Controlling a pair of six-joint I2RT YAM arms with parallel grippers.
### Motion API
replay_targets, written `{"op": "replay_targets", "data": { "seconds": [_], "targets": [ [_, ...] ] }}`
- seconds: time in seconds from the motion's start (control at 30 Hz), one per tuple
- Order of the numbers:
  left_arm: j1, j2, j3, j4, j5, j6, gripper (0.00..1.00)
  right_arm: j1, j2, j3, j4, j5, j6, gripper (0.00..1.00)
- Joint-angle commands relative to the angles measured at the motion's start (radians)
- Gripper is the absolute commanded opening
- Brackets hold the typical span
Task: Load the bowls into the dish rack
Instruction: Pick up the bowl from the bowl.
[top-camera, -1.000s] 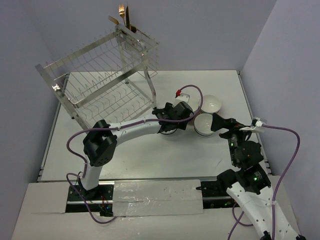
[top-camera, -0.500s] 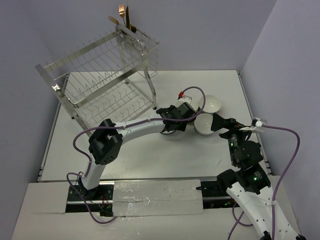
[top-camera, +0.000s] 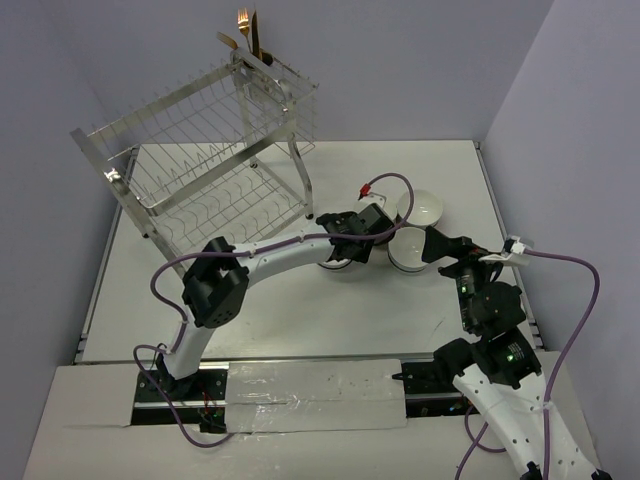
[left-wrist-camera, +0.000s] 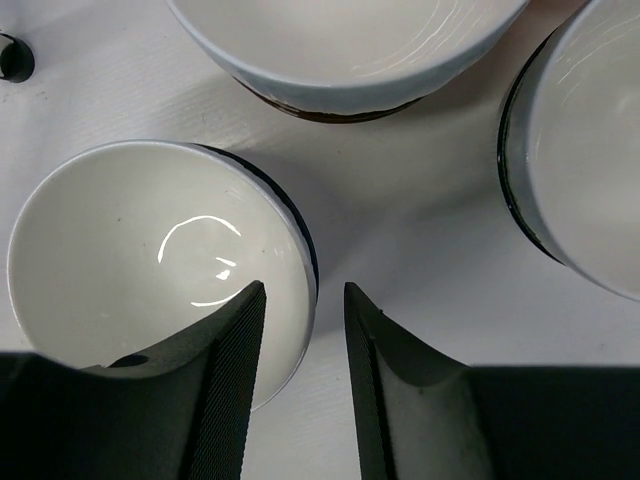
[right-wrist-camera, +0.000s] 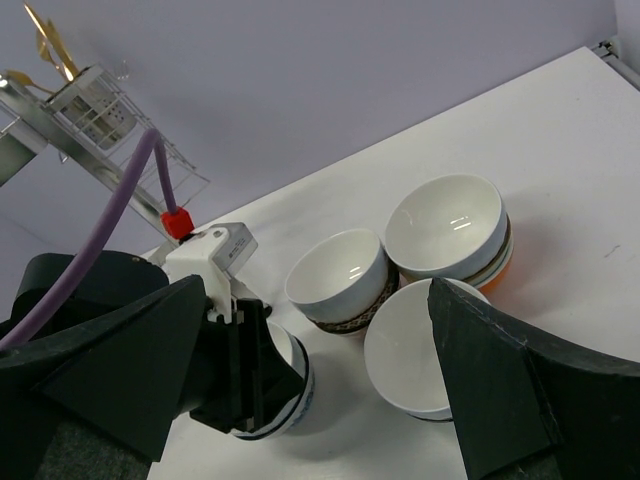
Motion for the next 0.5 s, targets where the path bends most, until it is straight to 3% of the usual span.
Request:
{"op": "replay_targets", "data": {
  "seconds": [0.0,0.47],
  "targets": [
    [-0.008,0.018,0.054,-0.020,0.019,-0.014,0.42,0.008,-0.014,-0.014,0.025,0.014,0.005,1.00],
    [-0.008,0.055,0.092,-0.060,0.036,-0.011,0.31,0.006,-0.017,-0.019,0.027,0.011,0.006,1.00]
  ]
}}
